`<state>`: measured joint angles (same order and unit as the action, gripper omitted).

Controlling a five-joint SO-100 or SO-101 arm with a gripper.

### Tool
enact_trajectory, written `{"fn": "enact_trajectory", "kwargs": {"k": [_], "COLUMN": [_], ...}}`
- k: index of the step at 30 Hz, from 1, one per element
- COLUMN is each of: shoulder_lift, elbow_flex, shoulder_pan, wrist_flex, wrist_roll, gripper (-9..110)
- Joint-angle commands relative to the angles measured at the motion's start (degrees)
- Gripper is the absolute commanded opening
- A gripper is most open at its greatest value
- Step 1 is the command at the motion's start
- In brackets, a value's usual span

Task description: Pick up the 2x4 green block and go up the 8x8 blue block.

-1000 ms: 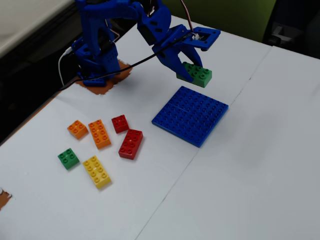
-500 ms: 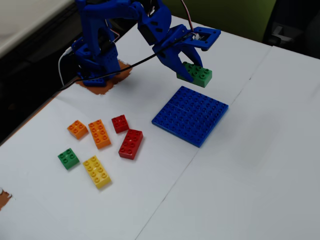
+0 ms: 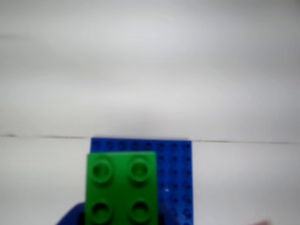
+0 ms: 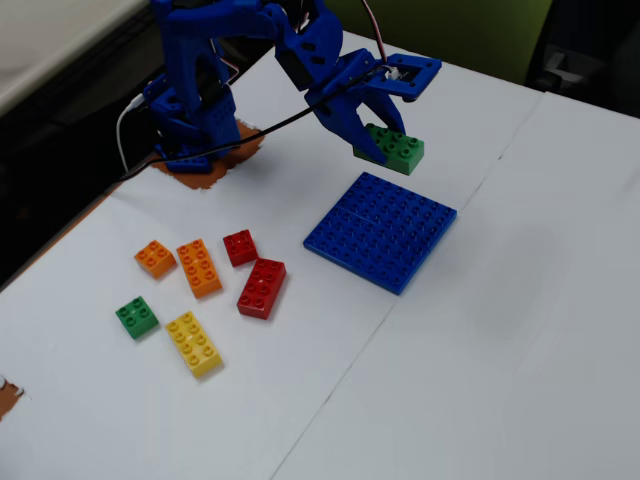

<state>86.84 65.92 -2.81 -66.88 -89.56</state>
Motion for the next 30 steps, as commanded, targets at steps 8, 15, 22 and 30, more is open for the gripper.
{"fn": "enact_trajectory", "kwargs": {"k": [8,15,22,30], "shoulder_lift": [3.43,3.43,3.43,3.60], "elbow_flex": [-3.60,-3.60,-3.60,-3.60], "shoulder_pan": [-0.70,-0.70,-0.70,-0.70], "wrist_flex": [0.62,0.53,0.53,0.00], "wrist_roll": [-0.35,-0.35,-0.35,-0.35], "gripper": [1,1,1,1]}}
